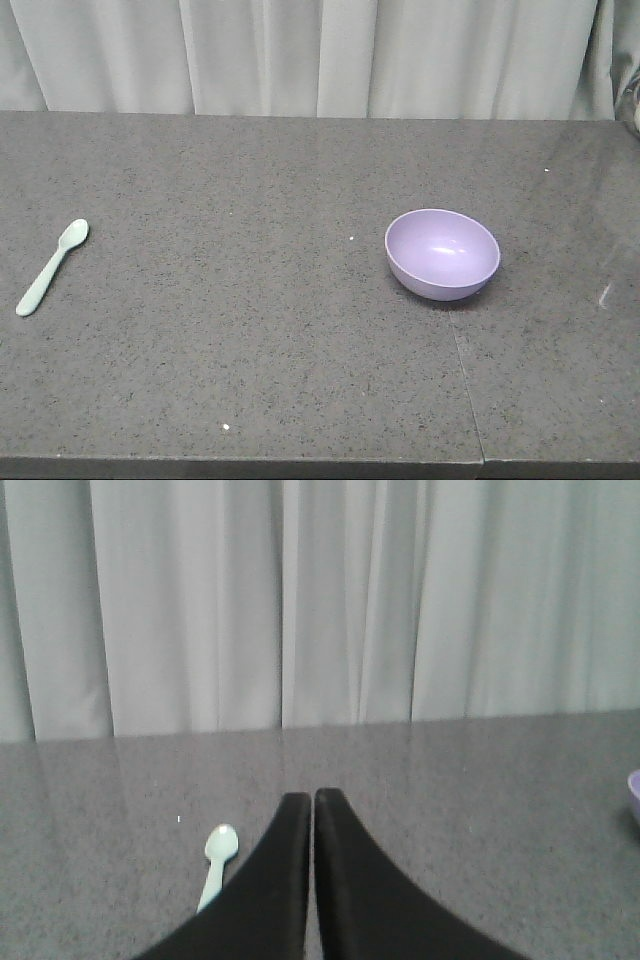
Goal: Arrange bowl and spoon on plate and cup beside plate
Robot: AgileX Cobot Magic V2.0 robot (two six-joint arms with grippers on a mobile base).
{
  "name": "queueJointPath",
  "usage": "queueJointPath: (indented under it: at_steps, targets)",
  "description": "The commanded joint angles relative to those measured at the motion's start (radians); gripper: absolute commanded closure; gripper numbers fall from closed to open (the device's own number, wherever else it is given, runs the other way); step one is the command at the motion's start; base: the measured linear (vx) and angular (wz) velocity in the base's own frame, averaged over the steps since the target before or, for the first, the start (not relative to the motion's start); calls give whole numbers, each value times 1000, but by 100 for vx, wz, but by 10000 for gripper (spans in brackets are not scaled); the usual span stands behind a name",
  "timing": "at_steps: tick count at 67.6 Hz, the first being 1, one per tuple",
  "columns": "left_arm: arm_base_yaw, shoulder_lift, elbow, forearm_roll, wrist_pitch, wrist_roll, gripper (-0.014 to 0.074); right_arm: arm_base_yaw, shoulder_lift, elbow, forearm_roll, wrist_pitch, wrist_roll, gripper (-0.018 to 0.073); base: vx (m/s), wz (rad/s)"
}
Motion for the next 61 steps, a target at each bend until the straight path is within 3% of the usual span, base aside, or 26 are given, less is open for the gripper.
queueJointPath:
  at_steps: [1,16,30,48,53,61]
  targets:
    - [-3,109,-117,-4,86,-13,603,2,107,-138,-15,53,-49,564,0,0]
    - [-3,335,-270,-4,270,-12,603,2,332,-302,32,262,-52,564,0,0]
    - [-3,417,-270,-4,301,-12,603,2,448,-306,71,365,-52,564,0,0]
    - [-3,419,-270,-3,309,-16,596,2,493,-306,63,369,-53,559,0,0]
    - [-3,419,-270,-3,308,-16,566,2,493,-306,60,369,-57,545,0,0]
    - [-3,419,-270,-3,308,-15,442,2,493,-306,57,370,-61,473,0,0]
